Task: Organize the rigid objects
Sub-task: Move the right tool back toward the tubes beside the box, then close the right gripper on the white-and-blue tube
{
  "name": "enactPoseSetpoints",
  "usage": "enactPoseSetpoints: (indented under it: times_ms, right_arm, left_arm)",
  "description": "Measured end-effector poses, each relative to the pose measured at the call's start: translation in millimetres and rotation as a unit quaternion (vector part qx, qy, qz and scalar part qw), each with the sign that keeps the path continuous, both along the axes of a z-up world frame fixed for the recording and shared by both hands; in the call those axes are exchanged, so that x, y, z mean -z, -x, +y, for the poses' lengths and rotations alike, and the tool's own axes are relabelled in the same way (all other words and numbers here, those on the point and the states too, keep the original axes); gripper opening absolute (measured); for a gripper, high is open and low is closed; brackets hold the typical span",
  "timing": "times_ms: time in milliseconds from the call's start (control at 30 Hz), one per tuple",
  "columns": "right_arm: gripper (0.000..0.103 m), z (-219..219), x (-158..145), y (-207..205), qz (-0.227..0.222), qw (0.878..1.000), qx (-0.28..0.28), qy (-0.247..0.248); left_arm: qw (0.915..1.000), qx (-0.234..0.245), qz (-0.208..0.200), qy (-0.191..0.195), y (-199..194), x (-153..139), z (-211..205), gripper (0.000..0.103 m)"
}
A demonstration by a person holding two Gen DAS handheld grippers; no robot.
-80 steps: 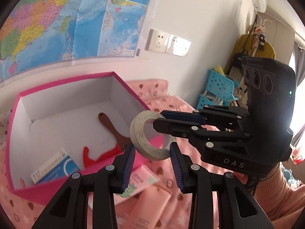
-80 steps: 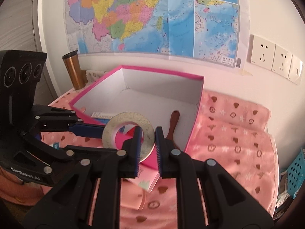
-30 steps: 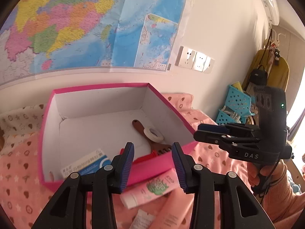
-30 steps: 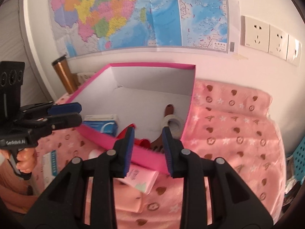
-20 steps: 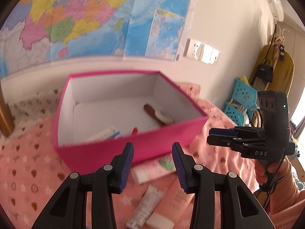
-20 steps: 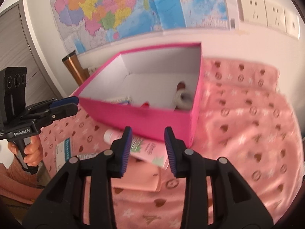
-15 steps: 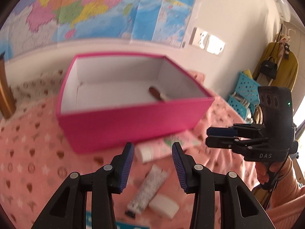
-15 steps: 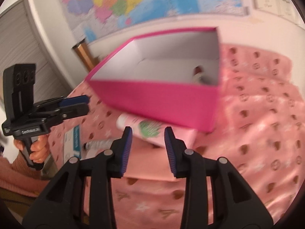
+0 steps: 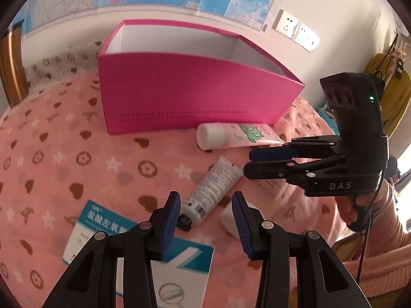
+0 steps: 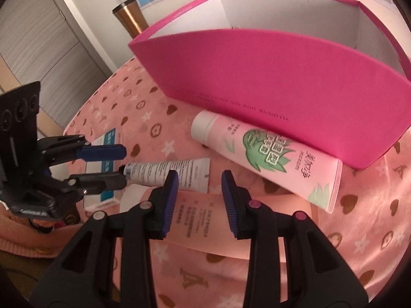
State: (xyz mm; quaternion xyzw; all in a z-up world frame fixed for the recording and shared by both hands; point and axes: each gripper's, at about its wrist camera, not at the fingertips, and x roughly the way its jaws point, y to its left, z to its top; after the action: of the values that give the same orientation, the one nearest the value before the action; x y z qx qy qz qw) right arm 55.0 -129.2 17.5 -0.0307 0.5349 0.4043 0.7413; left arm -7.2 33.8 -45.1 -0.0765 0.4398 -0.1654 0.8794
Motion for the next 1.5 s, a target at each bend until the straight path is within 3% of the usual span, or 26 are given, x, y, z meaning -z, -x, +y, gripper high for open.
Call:
enactPoseSetpoints:
  times_ms: [167, 500, 867, 1200, 1500]
  right_arm:
    - [0.037, 3, -4, 13, -0.002, 0.999, -0.026, 0.024]
    - [0.037, 7, 10, -5, 0.026, 1.0, 0.017, 0.0]
    - [0.038, 6, 12, -8, 0.021, 0.999, 0.03, -0.013]
    - [0.042, 18, 12, 0, 0.012, 1.0, 0.01, -0.019]
    - [0.045, 5, 9, 6, 0.017, 0.998, 0.034, -0.049]
  left_arm:
    - [0.9999, 0.001, 0.01, -0.002, 4, 6, 2, 0.042]
    - [0.9997, -0.018, 0.017, -0.006, 15, 4, 5, 0.042]
    - [0.9992, -0.029, 0.02, -0.018, 26, 1, -2, 0.038]
    - [0.9991, -0.026, 0.032, 0.007, 20, 5, -2, 0.037]
    - [0.9993, -0.023, 0.029, 0.009, 18, 4, -1, 0.037]
